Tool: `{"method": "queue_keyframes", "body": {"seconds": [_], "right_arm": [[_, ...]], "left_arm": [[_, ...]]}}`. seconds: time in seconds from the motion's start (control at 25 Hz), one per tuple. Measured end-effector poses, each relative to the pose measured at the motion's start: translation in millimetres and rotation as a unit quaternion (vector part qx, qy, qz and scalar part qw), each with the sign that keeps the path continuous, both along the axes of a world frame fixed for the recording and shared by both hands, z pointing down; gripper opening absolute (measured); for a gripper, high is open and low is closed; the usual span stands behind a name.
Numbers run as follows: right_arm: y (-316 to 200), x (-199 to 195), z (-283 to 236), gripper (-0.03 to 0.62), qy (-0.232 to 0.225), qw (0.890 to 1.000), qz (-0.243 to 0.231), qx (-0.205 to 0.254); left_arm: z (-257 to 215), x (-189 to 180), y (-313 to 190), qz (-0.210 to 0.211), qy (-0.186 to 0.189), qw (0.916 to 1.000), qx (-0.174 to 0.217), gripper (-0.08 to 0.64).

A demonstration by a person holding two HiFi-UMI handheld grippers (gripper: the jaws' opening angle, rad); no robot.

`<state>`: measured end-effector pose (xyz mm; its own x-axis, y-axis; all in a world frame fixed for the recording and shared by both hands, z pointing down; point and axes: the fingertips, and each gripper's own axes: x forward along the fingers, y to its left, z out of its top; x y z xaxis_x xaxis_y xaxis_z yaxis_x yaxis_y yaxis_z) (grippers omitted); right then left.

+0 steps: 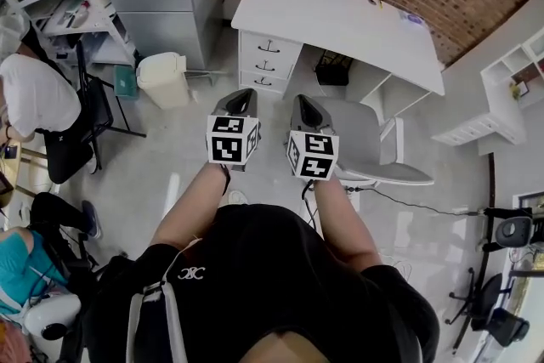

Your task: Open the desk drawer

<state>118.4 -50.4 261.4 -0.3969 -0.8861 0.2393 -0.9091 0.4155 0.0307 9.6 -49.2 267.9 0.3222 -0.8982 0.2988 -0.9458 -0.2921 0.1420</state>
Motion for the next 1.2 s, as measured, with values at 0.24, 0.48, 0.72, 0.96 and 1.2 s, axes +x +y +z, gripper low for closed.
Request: {"method": "queue_keyframes", "body": {"seconds": [0.24, 0.48, 0.72, 0.96, 1.2], "right_arm": [[-51, -24, 16, -0.003, -0.005, 1.0, 0.018, -0.014], [-67, -37, 41, -0.003, 0.022, 0.999, -0.001, -0.033], [-98, -49, 53, -0.003, 0.049, 0.998, -0.018, -0.034], [-138, -71, 83, -0.003, 0.134, 0.986, -0.085, -0.045], [-198, -75, 123, -0.002, 0.204, 0.969, -0.125, -0.056]], "left_arm": [[20, -31, -47, -0.004, -0.003, 0.9999, -0.013, 0.0], [48, -49, -60, -0.015, 0.009, 0.9989, -0.043, -0.002], [62, -60, -70, -0.033, 0.002, 0.9981, -0.051, 0.0], [75, -78, -99, -0.078, 0.026, 0.9944, -0.066, -0.002], [109, -79, -138, -0.094, 0.014, 0.9908, -0.096, -0.002]]}}
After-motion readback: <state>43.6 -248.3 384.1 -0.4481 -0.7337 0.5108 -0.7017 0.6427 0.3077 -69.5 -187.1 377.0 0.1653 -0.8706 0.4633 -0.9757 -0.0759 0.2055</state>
